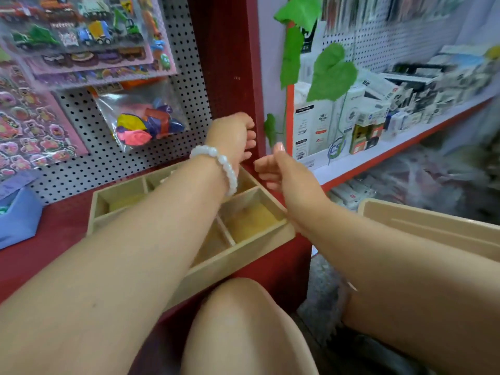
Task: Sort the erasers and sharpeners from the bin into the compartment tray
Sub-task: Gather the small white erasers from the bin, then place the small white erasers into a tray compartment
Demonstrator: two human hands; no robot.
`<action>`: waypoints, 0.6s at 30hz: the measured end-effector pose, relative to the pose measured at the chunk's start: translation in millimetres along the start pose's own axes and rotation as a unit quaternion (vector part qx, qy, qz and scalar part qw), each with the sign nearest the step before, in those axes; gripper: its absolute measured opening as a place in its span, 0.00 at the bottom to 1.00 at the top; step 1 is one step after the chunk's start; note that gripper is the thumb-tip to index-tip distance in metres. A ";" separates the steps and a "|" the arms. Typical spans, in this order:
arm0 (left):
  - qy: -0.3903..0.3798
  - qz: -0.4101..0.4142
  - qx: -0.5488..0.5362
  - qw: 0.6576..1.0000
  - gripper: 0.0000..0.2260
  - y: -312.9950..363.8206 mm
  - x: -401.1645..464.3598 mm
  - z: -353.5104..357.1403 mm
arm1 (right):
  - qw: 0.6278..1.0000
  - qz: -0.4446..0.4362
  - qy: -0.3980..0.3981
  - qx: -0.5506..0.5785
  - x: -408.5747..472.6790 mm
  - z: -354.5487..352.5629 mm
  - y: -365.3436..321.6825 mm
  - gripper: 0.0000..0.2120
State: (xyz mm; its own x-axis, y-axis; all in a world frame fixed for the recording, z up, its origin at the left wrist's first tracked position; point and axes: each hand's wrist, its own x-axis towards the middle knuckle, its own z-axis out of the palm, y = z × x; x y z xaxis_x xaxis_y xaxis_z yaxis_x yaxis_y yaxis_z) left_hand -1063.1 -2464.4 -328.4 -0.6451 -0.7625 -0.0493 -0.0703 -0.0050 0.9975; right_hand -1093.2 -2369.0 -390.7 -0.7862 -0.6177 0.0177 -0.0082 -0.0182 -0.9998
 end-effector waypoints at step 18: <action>-0.237 0.194 0.479 0.823 0.10 -158.2 -62.9 146.9 | 0.949 0.260 0.115 -0.133 -18.4 -223.6 95.1 0.23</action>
State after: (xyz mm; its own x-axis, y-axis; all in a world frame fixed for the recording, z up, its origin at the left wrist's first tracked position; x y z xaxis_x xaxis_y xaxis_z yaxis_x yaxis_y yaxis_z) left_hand -1123.2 -2320.5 -490.6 -0.9685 -0.2480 0.0229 -0.2106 0.8648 0.4558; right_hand -1217.8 -2183.6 -488.2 -0.8405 -0.3006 -0.4507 0.2858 0.4607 -0.8403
